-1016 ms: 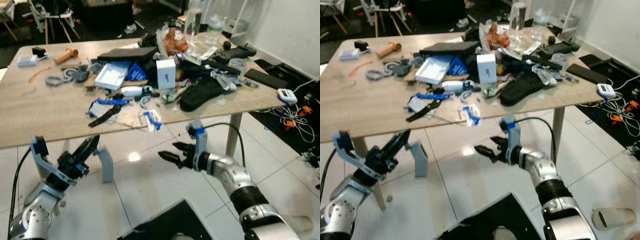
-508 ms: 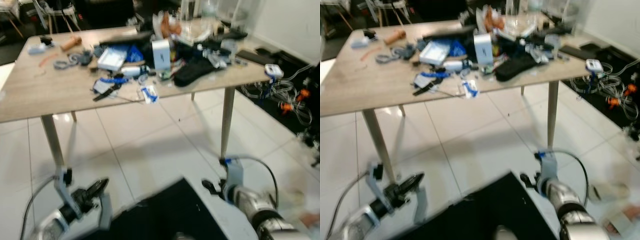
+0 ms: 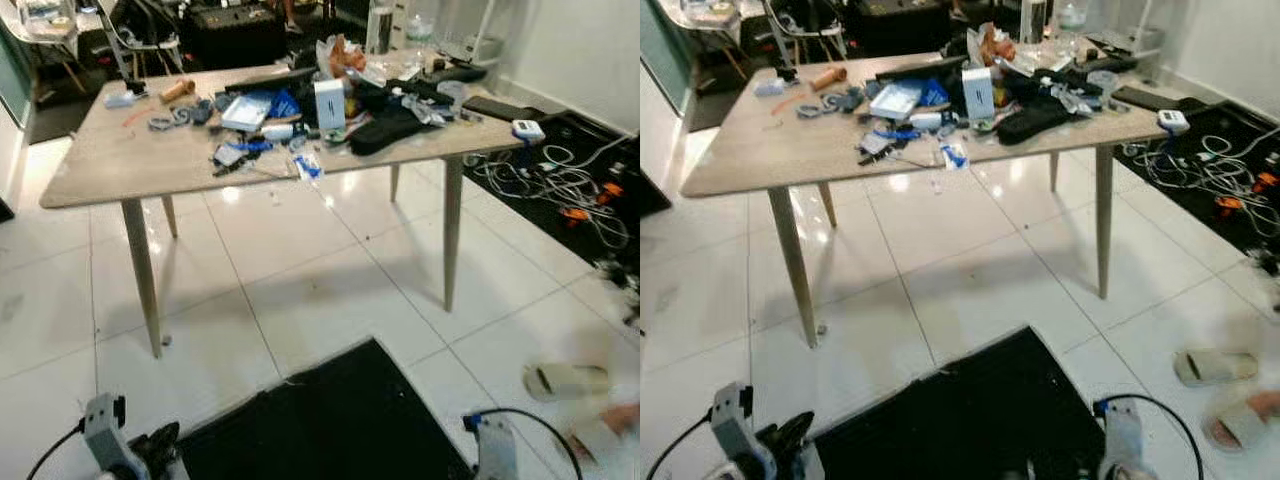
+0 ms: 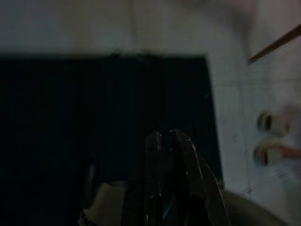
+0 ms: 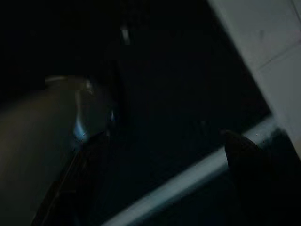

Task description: Picking trash to rubbish bin

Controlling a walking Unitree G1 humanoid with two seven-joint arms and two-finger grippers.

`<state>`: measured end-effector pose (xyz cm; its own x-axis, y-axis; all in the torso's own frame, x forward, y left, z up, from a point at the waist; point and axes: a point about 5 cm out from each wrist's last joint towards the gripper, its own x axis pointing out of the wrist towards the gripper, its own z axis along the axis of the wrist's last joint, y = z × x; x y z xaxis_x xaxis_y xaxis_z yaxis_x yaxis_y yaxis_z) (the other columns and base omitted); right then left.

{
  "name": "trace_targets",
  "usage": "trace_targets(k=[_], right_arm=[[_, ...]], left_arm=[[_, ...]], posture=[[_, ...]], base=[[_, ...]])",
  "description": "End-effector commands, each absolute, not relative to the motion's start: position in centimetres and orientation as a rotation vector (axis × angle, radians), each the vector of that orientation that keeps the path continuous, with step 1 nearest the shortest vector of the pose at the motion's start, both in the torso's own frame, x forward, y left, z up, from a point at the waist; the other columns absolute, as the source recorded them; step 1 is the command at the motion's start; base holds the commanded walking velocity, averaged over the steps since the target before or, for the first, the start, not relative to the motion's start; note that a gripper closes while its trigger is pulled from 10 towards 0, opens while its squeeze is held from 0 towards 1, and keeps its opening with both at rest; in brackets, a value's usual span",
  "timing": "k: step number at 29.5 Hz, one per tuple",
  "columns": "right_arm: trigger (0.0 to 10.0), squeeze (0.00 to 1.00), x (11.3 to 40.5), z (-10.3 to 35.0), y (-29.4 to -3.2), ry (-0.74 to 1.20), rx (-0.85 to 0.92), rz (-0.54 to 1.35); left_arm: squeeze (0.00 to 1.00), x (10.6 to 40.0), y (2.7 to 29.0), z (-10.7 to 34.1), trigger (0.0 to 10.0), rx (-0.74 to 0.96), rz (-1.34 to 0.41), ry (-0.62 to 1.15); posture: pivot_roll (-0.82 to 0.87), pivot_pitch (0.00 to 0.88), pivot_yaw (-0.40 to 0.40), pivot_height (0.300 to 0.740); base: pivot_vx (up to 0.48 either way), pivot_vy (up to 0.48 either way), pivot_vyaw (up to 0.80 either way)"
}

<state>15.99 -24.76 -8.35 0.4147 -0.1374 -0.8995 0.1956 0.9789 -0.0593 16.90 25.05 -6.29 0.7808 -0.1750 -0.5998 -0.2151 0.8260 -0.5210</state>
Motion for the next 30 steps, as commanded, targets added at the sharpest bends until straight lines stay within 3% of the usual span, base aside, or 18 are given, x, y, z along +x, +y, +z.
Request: trace_targets(k=[1,6,11,18,22,25,30], right_arm=[[10.0,0.0,15.6,-8.7,-24.2,1.144,0.048,-0.195],[10.0,0.0,15.3,-8.8,-24.2,1.161,0.05,-0.199],[10.0,0.0,15.7,-8.6,-24.3,1.15,0.015,-0.189],[10.0,0.0,16.1,-8.5,-24.3,1.152,0.017,-0.202],[10.0,0.0,16.2,-8.5,-24.2,1.153,0.033,-0.215],[10.0,0.0,16.5,-8.4,-24.0,1.139,0.069,-0.241],[10.0,0.0,16.9,-8.2,-23.9,1.134,0.045,-0.229]], left_arm=[[0.0,15.9,24.9,-7.0,10.0,-0.602,0.057,0.731],[0.0,15.4,24.3,-7.7,10.0,-0.599,0.111,0.775],[0.0,13.4,24.3,-9.0,10.0,-0.408,0.245,0.937],[0.0,11.7,23.3,-10.0,10.0,-0.298,0.246,1.036],[0.0,11.0,22.9,-10.3,10.0,-0.245,0.228,1.077],[0.0,9.6,21.4,-11.0,10.0,-0.03,0.069,1.179],[0.0,8.9,20.2,-11.4,10.0,0.103,-0.057,1.223]], posture=[[-0.05,0.048,0.051,0.74],[-0.05,0.042,0.052,0.74],[-0.05,0.042,0.052,0.74],[-0.04,0.045,0.052,0.74],[-0.04,0.045,0.052,0.74],[-0.04,0.046,0.051,0.74],[-0.03,0.047,0.043,0.74]], base=[[0.289,0.0,0.0],[-0.294,0.0,0.0],[0.0,0.0,0.0],[0.0,0.0,-0.78],[0.0,0.0,-0.79],[0.0,0.0,-0.79],[0.0,0.0,-0.79]])
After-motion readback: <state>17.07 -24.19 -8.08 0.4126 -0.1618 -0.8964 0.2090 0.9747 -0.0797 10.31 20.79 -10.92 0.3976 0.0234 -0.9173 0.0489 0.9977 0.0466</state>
